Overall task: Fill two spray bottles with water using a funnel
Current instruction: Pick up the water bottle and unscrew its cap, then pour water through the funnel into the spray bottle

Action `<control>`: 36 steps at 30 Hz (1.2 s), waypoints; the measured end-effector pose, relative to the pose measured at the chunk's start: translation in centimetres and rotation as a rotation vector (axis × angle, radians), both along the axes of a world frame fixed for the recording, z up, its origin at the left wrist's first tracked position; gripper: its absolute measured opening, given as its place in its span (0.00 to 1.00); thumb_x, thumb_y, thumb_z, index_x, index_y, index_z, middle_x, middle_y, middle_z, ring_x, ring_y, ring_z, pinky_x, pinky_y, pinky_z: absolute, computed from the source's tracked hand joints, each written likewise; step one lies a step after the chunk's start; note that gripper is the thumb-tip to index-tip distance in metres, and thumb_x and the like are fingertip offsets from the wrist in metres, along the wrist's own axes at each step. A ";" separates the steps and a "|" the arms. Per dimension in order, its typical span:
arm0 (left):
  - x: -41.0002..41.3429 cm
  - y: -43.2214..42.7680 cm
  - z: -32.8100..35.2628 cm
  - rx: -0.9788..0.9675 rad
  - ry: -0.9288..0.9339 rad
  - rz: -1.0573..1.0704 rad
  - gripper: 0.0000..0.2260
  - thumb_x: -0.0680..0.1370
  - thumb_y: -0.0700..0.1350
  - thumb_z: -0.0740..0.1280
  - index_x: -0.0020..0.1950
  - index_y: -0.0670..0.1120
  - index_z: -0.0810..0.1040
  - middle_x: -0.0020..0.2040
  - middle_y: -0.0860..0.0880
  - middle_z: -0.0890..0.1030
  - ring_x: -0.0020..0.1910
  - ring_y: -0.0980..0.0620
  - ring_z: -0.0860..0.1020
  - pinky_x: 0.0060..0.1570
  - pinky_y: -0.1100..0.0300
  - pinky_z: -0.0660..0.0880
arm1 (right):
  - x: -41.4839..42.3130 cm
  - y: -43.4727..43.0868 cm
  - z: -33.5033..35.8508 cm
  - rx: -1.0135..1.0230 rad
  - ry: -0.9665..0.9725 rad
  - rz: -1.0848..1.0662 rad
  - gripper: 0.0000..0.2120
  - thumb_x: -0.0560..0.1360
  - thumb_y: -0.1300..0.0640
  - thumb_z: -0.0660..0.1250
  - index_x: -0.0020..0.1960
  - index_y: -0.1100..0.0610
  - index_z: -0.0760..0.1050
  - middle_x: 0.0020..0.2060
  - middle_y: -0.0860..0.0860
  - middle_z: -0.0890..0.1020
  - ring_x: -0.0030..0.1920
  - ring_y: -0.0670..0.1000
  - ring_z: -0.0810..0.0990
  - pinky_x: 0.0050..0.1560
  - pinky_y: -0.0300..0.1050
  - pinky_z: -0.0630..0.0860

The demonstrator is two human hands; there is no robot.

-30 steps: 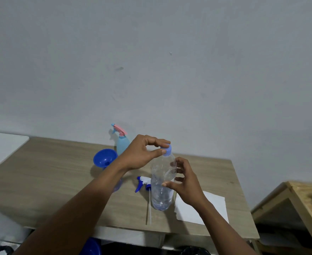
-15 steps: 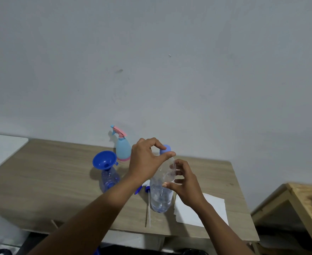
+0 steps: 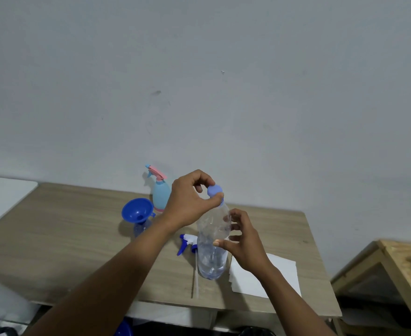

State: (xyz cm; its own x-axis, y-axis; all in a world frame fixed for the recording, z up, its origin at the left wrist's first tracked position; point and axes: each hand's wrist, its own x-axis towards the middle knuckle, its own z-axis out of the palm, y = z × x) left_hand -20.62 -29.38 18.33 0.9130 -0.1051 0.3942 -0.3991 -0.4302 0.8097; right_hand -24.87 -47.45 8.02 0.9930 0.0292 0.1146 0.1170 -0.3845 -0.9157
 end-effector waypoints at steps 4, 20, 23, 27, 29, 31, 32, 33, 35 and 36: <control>-0.8 0.6 -1.1 -0.147 -0.060 0.135 0.11 0.72 0.44 0.76 0.51 0.52 0.81 0.40 0.62 0.78 0.39 0.55 0.74 0.40 0.72 0.71 | -0.3 0.1 -0.2 0.009 -0.007 -0.002 0.35 0.64 0.56 0.82 0.60 0.36 0.65 0.60 0.39 0.76 0.55 0.44 0.79 0.50 0.42 0.80; -5.9 10.9 -25.7 0.451 0.430 0.243 0.14 0.69 0.51 0.76 0.53 0.50 0.84 0.49 0.52 0.85 0.49 0.45 0.81 0.50 0.52 0.78 | -2.7 3.6 -2.5 0.097 -0.019 -0.135 0.32 0.74 0.53 0.74 0.72 0.42 0.60 0.64 0.31 0.71 0.65 0.42 0.74 0.65 0.50 0.75; -5.8 11.3 -27.2 0.489 0.473 0.210 0.17 0.69 0.49 0.77 0.57 0.51 0.83 0.53 0.52 0.84 0.53 0.46 0.79 0.54 0.51 0.77 | -3.1 4.3 -3.0 0.120 -0.021 -0.185 0.34 0.75 0.51 0.74 0.74 0.43 0.59 0.68 0.38 0.72 0.68 0.45 0.74 0.65 0.61 0.75; -5.8 11.9 -27.7 0.511 0.454 0.179 0.16 0.70 0.53 0.76 0.57 0.56 0.81 0.54 0.56 0.82 0.54 0.47 0.78 0.53 0.51 0.76 | -3.3 5.1 -3.3 0.137 -0.057 -0.261 0.37 0.73 0.49 0.74 0.76 0.42 0.57 0.70 0.44 0.72 0.69 0.48 0.74 0.64 0.63 0.75; -5.7 12.3 -27.7 0.525 0.443 0.156 0.17 0.71 0.54 0.75 0.58 0.57 0.81 0.56 0.56 0.81 0.56 0.48 0.77 0.54 0.51 0.75 | -3.4 5.6 -3.3 0.136 -0.082 -0.298 0.38 0.74 0.50 0.73 0.77 0.44 0.55 0.71 0.46 0.71 0.69 0.49 0.73 0.65 0.62 0.75; -5.7 12.8 -27.9 0.512 0.426 0.132 0.20 0.71 0.55 0.74 0.62 0.56 0.79 0.59 0.55 0.80 0.58 0.48 0.76 0.55 0.50 0.74 | -3.4 6.1 -3.2 0.128 -0.100 -0.327 0.37 0.76 0.54 0.72 0.78 0.44 0.55 0.71 0.47 0.71 0.69 0.50 0.74 0.65 0.62 0.75; -5.8 13.2 -27.8 0.492 0.418 0.117 0.22 0.70 0.57 0.74 0.63 0.55 0.79 0.60 0.54 0.80 0.59 0.48 0.76 0.56 0.50 0.74 | -3.5 6.4 -3.1 0.124 -0.110 -0.343 0.37 0.76 0.56 0.72 0.78 0.44 0.55 0.71 0.47 0.71 0.69 0.50 0.74 0.64 0.62 0.76; -6.1 13.5 -27.7 0.463 0.417 0.107 0.24 0.70 0.60 0.73 0.64 0.53 0.78 0.60 0.54 0.80 0.60 0.48 0.76 0.57 0.50 0.74 | -3.5 6.7 -3.0 0.115 -0.125 -0.358 0.36 0.77 0.57 0.71 0.78 0.45 0.55 0.71 0.45 0.71 0.69 0.49 0.74 0.65 0.61 0.75; -6.5 14.7 -27.1 0.373 0.425 0.105 0.27 0.68 0.64 0.69 0.61 0.51 0.79 0.57 0.53 0.80 0.56 0.49 0.78 0.56 0.50 0.75 | -3.8 7.4 -2.6 0.076 -0.160 -0.387 0.35 0.78 0.57 0.70 0.77 0.44 0.55 0.70 0.37 0.70 0.70 0.46 0.73 0.66 0.61 0.74; -6.7 15.4 -26.5 0.314 0.438 0.122 0.26 0.67 0.64 0.70 0.59 0.50 0.80 0.54 0.54 0.80 0.54 0.50 0.79 0.54 0.51 0.76 | -3.8 7.8 -2.1 0.053 -0.179 -0.402 0.34 0.78 0.55 0.69 0.78 0.43 0.55 0.70 0.34 0.68 0.71 0.45 0.71 0.68 0.61 0.73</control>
State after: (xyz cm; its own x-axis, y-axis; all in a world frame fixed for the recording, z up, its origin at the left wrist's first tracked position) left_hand -27.28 -13.94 -8.17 0.9975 -0.0394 -0.0584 0.0141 -0.6999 0.7141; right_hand -28.72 -39.62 5.88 0.8885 -0.3661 0.2768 0.1261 -0.3852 -0.9142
